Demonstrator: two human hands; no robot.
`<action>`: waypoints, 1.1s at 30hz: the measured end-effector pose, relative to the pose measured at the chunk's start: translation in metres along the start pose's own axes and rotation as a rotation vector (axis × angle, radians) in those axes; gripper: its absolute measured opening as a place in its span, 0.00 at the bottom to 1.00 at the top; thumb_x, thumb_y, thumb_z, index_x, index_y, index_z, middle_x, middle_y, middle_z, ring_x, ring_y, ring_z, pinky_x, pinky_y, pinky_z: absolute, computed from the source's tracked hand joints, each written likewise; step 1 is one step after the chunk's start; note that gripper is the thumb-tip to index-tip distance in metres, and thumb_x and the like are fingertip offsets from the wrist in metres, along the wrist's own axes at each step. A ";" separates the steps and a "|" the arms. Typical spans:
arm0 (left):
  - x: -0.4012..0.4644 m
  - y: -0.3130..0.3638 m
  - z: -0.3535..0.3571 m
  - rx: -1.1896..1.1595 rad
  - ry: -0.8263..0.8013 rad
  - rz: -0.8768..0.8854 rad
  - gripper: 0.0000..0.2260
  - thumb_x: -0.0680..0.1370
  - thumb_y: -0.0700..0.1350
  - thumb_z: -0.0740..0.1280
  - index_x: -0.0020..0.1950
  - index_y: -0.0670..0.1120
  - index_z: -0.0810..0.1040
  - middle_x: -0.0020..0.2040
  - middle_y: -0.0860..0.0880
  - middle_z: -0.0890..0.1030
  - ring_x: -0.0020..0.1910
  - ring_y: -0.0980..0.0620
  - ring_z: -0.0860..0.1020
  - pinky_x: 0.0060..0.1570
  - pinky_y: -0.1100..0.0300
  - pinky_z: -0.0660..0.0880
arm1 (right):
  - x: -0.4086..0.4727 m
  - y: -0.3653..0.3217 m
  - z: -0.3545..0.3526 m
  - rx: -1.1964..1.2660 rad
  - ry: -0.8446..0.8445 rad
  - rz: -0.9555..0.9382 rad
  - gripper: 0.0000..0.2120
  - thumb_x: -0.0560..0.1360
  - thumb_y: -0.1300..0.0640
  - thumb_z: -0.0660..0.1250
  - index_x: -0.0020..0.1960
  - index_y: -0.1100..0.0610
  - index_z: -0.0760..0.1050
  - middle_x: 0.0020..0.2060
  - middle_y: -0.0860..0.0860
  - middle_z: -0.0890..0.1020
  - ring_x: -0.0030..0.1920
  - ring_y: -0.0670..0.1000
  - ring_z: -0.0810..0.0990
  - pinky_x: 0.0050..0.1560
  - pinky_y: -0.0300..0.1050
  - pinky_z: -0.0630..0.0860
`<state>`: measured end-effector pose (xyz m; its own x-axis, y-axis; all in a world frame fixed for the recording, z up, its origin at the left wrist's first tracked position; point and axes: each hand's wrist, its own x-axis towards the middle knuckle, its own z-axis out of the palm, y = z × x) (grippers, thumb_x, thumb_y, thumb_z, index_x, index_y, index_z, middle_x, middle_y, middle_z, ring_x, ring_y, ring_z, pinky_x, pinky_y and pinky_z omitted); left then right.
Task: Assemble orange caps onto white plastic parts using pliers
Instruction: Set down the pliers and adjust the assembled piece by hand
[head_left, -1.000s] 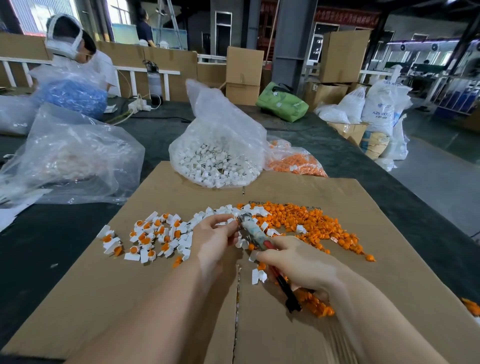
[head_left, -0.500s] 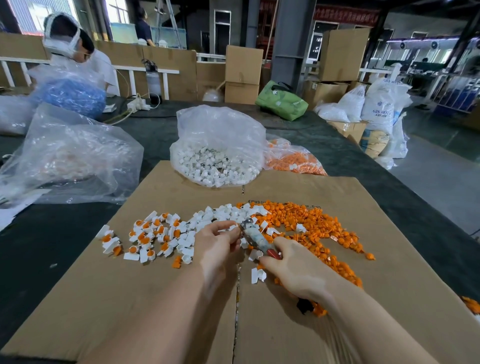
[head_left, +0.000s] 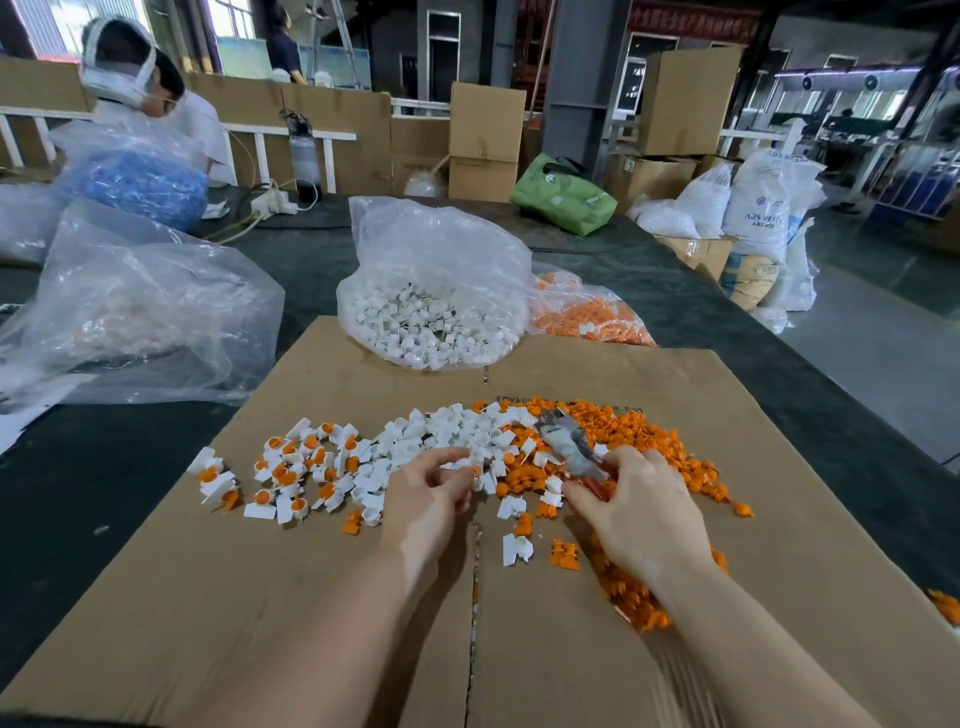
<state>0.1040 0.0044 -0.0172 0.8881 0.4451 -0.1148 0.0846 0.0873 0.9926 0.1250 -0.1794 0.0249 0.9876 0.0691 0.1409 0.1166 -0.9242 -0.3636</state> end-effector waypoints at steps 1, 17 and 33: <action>-0.001 -0.002 0.000 0.059 -0.032 0.028 0.09 0.77 0.39 0.66 0.55 0.49 0.81 0.33 0.52 0.77 0.33 0.58 0.75 0.41 0.63 0.72 | 0.004 0.003 0.002 -0.088 0.014 -0.004 0.29 0.73 0.35 0.61 0.64 0.54 0.68 0.58 0.52 0.72 0.61 0.53 0.69 0.60 0.47 0.69; -0.006 -0.006 -0.001 0.083 -0.117 0.096 0.09 0.78 0.41 0.66 0.52 0.53 0.82 0.38 0.58 0.80 0.42 0.57 0.78 0.45 0.64 0.72 | -0.009 -0.026 0.044 0.101 0.268 -0.574 0.11 0.70 0.63 0.74 0.51 0.58 0.81 0.44 0.53 0.81 0.45 0.57 0.79 0.46 0.54 0.77; -0.019 -0.003 0.002 0.478 -0.180 0.355 0.16 0.72 0.40 0.73 0.46 0.61 0.76 0.44 0.61 0.80 0.43 0.63 0.77 0.43 0.77 0.69 | -0.020 -0.029 0.056 0.300 0.381 -0.527 0.10 0.68 0.70 0.73 0.47 0.60 0.81 0.40 0.53 0.81 0.41 0.54 0.80 0.42 0.48 0.79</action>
<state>0.0874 -0.0058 -0.0178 0.9580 0.2127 0.1923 -0.0736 -0.4658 0.8818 0.1078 -0.1327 -0.0191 0.6927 0.2916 0.6596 0.6464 -0.6566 -0.3886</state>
